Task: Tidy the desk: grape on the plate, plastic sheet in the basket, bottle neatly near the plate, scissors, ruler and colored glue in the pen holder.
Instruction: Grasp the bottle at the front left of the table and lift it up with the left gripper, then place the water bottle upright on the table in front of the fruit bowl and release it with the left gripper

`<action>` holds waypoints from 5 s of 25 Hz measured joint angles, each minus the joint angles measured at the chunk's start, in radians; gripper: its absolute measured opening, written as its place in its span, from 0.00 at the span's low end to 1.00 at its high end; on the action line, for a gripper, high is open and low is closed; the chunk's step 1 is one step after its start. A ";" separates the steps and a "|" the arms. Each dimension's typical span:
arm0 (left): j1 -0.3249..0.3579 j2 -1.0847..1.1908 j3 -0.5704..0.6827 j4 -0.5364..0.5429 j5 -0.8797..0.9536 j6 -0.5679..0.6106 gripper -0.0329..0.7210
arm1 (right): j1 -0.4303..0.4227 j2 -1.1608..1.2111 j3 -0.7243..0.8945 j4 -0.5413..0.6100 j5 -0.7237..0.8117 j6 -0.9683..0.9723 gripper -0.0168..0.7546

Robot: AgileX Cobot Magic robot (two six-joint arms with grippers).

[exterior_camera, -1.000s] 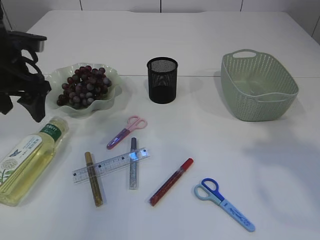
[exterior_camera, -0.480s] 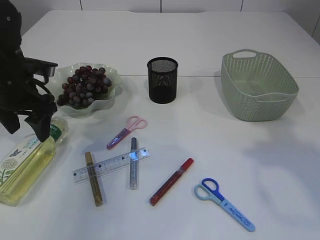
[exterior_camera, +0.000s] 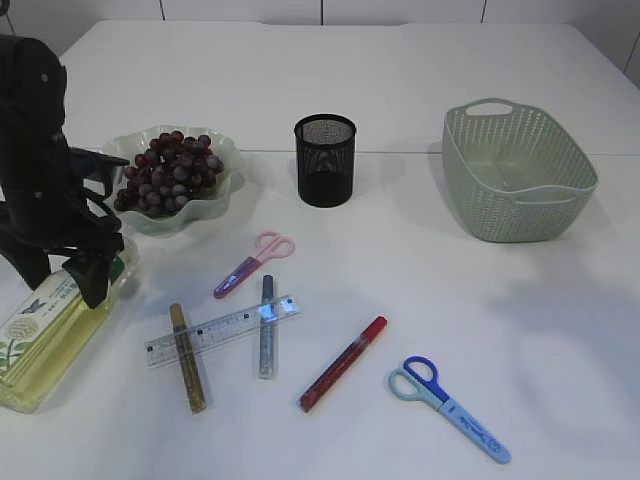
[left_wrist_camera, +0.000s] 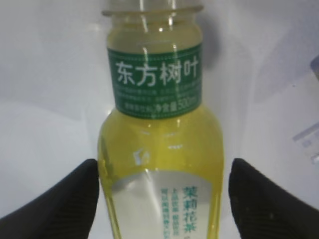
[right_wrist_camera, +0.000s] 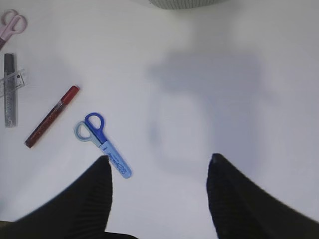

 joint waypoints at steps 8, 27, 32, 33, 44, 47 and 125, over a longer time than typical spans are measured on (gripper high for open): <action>0.009 0.080 -0.011 0.001 -0.019 0.000 0.82 | 0.000 0.000 0.000 0.000 0.000 -0.002 0.64; 0.009 0.105 -0.013 0.001 -0.022 0.000 0.69 | 0.000 0.000 0.000 -0.002 0.000 -0.011 0.64; 0.009 0.105 -0.013 -0.007 -0.017 0.000 0.69 | 0.000 0.000 0.000 -0.002 0.000 -0.011 0.64; 0.009 0.105 -0.013 -0.014 -0.011 0.000 0.68 | 0.000 0.000 0.000 -0.002 0.000 -0.011 0.64; 0.009 0.101 -0.013 -0.046 0.001 -0.081 0.68 | 0.000 0.000 0.000 -0.002 0.000 -0.012 0.64; 0.009 0.071 -0.011 -0.061 0.004 -0.090 0.68 | 0.000 0.000 0.000 -0.002 0.000 -0.012 0.64; 0.009 -0.582 1.100 -0.071 -2.215 -0.202 0.68 | 0.000 0.000 0.000 -0.009 0.000 -0.024 0.64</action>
